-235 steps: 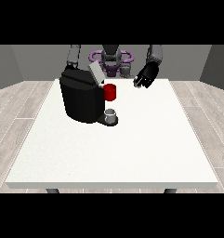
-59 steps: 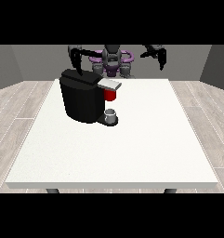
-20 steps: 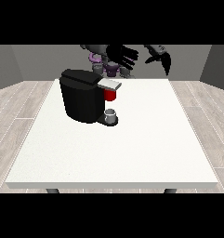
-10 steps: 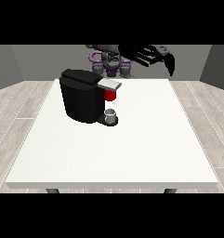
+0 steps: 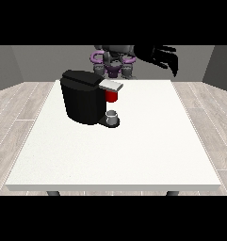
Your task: Insert the coffee pod into the coffee machine and close the lid
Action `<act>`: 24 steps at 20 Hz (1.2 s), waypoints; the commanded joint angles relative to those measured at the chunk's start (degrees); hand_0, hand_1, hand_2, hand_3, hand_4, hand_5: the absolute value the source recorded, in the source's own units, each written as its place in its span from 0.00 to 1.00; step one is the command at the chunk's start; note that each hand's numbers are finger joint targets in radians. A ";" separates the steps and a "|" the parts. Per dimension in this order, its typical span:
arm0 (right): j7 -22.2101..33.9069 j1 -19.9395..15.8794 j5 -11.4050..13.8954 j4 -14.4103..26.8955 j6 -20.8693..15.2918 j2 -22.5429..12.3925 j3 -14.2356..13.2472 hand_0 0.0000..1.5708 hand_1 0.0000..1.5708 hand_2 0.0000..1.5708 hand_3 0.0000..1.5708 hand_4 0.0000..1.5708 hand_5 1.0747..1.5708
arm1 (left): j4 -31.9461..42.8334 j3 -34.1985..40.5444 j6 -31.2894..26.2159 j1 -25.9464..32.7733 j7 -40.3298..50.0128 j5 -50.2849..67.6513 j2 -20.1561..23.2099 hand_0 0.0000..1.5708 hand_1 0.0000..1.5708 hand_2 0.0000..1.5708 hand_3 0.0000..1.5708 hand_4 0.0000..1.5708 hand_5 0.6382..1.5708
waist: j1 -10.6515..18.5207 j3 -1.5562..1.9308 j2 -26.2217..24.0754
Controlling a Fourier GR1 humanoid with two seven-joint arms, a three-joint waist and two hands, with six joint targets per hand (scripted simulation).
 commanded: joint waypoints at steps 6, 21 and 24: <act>-2.22 -2.51 -1.50 1.47 -0.28 2.49 -1.62 0.00 0.00 0.00 0.00 0.00 1.00 | 2.53 3.93 -1.49 -3.56 -1.27 3.10 2.90 0.00 0.00 0.00 0.00 0.14 1.00 | -0.28 0.00 4.25; -11.18 3.94 -4.66 -0.46 0.73 9.10 1.96 0.00 0.00 0.00 0.00 0.14 1.00 | 5.22 2.61 -1.64 -0.29 -1.40 2.94 1.57 0.00 0.00 0.00 0.00 0.16 1.00 | -4.81 0.01 -3.03; -13.78 10.68 -8.14 -2.12 2.93 9.21 4.87 0.00 0.00 0.00 0.00 0.17 1.00 | 6.69 2.72 -0.75 1.80 0.56 2.54 1.16 0.00 0.00 0.00 0.00 0.17 1.00 | -7.28 0.03 -7.45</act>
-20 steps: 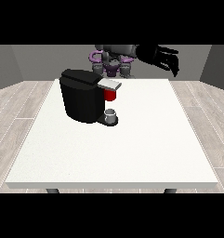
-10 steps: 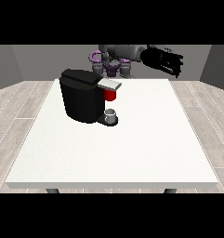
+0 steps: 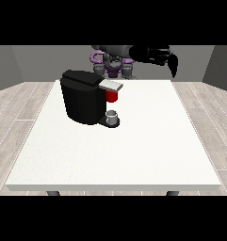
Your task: Insert the coffee pod into the coffee machine and close the lid
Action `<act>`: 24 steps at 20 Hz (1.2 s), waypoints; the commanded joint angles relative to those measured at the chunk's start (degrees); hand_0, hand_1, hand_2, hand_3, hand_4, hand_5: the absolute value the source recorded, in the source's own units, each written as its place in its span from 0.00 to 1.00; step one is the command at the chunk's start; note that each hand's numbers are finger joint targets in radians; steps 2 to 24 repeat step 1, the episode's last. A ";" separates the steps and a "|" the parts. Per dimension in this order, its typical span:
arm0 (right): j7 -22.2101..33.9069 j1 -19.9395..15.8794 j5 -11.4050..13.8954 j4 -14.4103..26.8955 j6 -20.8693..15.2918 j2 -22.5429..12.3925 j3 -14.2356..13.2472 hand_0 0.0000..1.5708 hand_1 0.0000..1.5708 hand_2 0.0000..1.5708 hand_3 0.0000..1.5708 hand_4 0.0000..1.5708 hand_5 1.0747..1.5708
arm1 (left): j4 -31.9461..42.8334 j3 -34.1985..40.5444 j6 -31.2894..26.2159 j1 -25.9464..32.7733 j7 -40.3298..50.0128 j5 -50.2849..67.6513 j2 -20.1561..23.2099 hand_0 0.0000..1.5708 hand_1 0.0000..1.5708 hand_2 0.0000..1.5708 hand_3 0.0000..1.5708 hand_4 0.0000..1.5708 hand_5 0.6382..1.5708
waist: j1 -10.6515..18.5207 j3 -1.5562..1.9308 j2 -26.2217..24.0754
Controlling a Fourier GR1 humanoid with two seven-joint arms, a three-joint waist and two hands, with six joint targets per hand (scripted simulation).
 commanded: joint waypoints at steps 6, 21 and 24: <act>-3.83 7.75 -4.38 -2.45 -1.00 1.56 5.15 0.00 0.00 0.00 0.00 0.17 1.00 | 2.81 0.94 -0.40 -0.65 2.32 0.99 0.57 0.00 0.00 0.00 0.00 0.17 1.00 | -1.56 0.01 -4.17; -3.83 7.75 -4.38 -2.45 -1.00 1.56 5.15 0.00 0.00 0.00 0.00 0.17 1.00 | 2.81 0.94 -0.40 -0.65 2.32 0.99 0.57 0.00 0.00 0.00 0.00 0.17 1.00 | -1.56 0.01 -4.17; -3.83 7.75 -4.38 -2.45 -1.00 1.56 5.15 0.00 0.00 0.00 0.00 0.17 1.00 | 2.81 0.94 -0.40 -0.65 2.32 0.99 0.57 0.00 0.00 0.00 0.00 0.17 1.00 | -1.56 0.01 -4.17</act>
